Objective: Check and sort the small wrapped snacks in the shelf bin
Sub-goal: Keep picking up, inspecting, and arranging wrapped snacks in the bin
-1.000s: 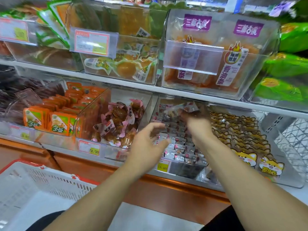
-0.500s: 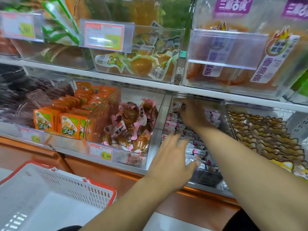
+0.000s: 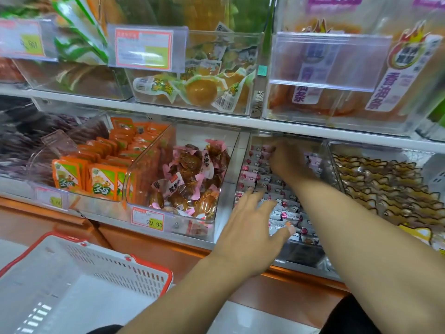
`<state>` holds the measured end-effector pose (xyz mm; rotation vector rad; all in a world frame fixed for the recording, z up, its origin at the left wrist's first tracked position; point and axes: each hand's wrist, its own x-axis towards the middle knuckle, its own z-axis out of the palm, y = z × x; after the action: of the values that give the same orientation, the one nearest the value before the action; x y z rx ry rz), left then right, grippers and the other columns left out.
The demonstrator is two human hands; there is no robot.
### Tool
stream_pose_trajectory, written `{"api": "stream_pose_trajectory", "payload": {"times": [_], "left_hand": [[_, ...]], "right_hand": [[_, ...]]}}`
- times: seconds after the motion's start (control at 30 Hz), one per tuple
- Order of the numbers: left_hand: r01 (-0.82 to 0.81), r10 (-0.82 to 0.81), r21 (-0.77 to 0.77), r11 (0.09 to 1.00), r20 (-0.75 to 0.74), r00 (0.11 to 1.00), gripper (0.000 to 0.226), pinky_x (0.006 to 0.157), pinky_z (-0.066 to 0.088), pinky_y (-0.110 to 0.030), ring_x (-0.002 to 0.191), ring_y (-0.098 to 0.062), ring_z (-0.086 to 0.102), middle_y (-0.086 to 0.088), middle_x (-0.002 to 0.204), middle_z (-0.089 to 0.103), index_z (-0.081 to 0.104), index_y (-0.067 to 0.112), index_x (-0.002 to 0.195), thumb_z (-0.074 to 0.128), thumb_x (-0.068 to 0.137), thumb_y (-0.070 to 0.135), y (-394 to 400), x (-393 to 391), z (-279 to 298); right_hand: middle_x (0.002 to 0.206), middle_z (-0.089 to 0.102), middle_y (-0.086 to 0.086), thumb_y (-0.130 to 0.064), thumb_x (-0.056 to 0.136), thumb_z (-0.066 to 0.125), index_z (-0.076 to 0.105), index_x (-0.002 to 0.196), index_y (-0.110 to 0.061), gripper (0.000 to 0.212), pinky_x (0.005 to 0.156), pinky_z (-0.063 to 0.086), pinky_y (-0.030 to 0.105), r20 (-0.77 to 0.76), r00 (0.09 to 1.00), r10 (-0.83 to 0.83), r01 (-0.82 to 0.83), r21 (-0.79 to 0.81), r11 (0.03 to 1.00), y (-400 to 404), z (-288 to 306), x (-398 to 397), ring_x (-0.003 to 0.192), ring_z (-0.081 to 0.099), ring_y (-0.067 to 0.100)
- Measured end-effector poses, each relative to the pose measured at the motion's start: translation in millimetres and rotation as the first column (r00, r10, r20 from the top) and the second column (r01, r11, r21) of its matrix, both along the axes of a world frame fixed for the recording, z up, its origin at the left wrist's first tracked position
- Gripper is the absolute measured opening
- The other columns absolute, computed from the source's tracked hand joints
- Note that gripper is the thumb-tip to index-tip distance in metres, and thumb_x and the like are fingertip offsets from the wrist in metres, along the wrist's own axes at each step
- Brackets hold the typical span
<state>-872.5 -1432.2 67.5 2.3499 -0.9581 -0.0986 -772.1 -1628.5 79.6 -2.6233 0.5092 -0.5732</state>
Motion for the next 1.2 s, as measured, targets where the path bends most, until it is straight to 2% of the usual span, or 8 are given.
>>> {"api": "stream_pose_trajectory", "payload": {"times": [0.13, 0.27, 0.4, 0.5, 0.6, 0.73, 0.97, 1.2], "left_hand": [[0.002, -0.003, -0.024, 1.000, -0.014, 1.000, 0.066, 0.122, 0.018, -0.035, 0.152, -0.012, 0.009, 0.006, 0.162, 0.025, 0.041, 0.027, 0.149, 0.051, 0.095, 0.063, -1, -1, 1], [-0.021, 0.018, -0.124, 0.992, -0.032, 0.999, 0.057, 0.112, 0.016, -0.020, 0.145, -0.005, 0.021, 0.009, 0.156, 0.034, 0.048, 0.029, 0.145, 0.058, 0.095, 0.055, -2, -2, 8], [-0.140, 0.079, -0.368, 0.919, -0.175, 0.981, 0.036, 0.106, 0.047, -0.030, 0.119, -0.002, 0.054, 0.013, 0.131, 0.060, 0.062, 0.026, 0.129, 0.066, 0.095, 0.036, 0, -5, 23], [-0.356, 0.094, -0.539, 0.763, -0.453, 0.887, 0.021, 0.077, 0.061, -0.032, 0.090, -0.010, 0.070, 0.005, 0.102, 0.071, 0.066, 0.022, 0.113, 0.070, 0.093, 0.025, 8, -7, 34], [-0.487, 0.003, -0.585, 0.648, -0.638, 0.770, 0.027, 0.065, 0.059, -0.025, 0.080, -0.017, 0.073, -0.008, 0.100, 0.071, 0.060, 0.016, 0.117, 0.071, 0.094, 0.025, 22, -2, 38], [-0.566, -0.084, -0.576, 0.590, -0.741, 0.666, 0.038, 0.069, 0.061, -0.028, 0.081, -0.025, 0.074, -0.016, 0.107, 0.073, 0.062, 0.005, 0.121, 0.070, 0.092, 0.028, 35, -1, 39], [-0.584, -0.138, -0.598, 0.549, -0.754, 0.642, 0.015, 0.072, 0.060, -0.024, 0.087, -0.029, 0.075, -0.012, 0.089, 0.077, 0.069, 0.003, 0.107, 0.068, 0.094, 0.010, 46, -4, 38], [-0.481, -0.203, -0.595, 0.643, -0.739, 0.642, 0.041, 0.082, 0.060, -0.030, 0.095, -0.026, 0.073, -0.017, 0.109, 0.075, 0.065, 0.009, 0.114, 0.067, 0.083, -0.016, 45, -10, 40]], "right_hand": [[0.083, 0.065, 0.000, 0.000, 0.097, 0.052, 0.064, 0.085, -0.005, 0.018, 0.060, 0.039, 0.012, 0.219, 0.976, -0.012, -0.009, 0.098, 0.995, 4, 7, 1, 0.079, 0.061, 0.010], [0.089, 0.065, 0.016, 0.003, 0.098, 0.049, 0.066, 0.094, 0.003, 0.017, 0.070, 0.035, 0.024, 0.386, 0.915, -0.119, 0.063, 0.156, 0.986, 11, 23, -5, 0.084, 0.060, 0.028], [0.119, 0.067, 0.020, -0.012, 0.103, 0.049, 0.065, 0.113, -0.002, 0.021, 0.072, 0.031, 0.012, 0.388, 0.861, -0.327, 0.151, 0.420, 0.895, 12, 32, -32, 0.105, 0.063, 0.028], [0.115, 0.071, 0.017, -0.013, 0.102, 0.050, 0.065, 0.105, -0.009, 0.016, 0.062, 0.050, 0.016, 0.331, 0.823, -0.461, -0.094, 0.881, 0.464, 26, 44, -66, 0.090, 0.067, 0.023], [0.096, 0.075, 0.010, 0.000, 0.099, 0.052, 0.066, 0.092, -0.006, 0.018, 0.089, 0.059, 0.036, 0.228, 0.887, -0.402, -0.218, 0.973, 0.069, 47, 50, -109, 0.096, 0.071, 0.024], [0.106, 0.073, 0.021, 0.004, 0.099, 0.051, 0.066, 0.104, 0.006, 0.016, 0.073, 0.063, 0.033, 0.159, 0.947, -0.278, -0.212, 0.963, -0.168, 66, 54, -150, 0.101, 0.070, 0.029], [0.121, 0.066, 0.027, -0.018, 0.097, 0.064, 0.065, 0.118, 0.002, 0.029, 0.074, 0.063, 0.038, 0.075, 0.997, 0.020, -0.069, 0.975, -0.209, 52, 51, -173, 0.101, 0.072, 0.039], [0.095, 0.072, 0.018, -0.042, 0.089, 0.067, 0.069, 0.116, -0.002, 0.049, 0.069, 0.061, 0.032, 0.033, 0.969, 0.245, -0.042, 0.999, 0.033, 44, 47, -171, 0.072, 0.070, 0.025]]}}
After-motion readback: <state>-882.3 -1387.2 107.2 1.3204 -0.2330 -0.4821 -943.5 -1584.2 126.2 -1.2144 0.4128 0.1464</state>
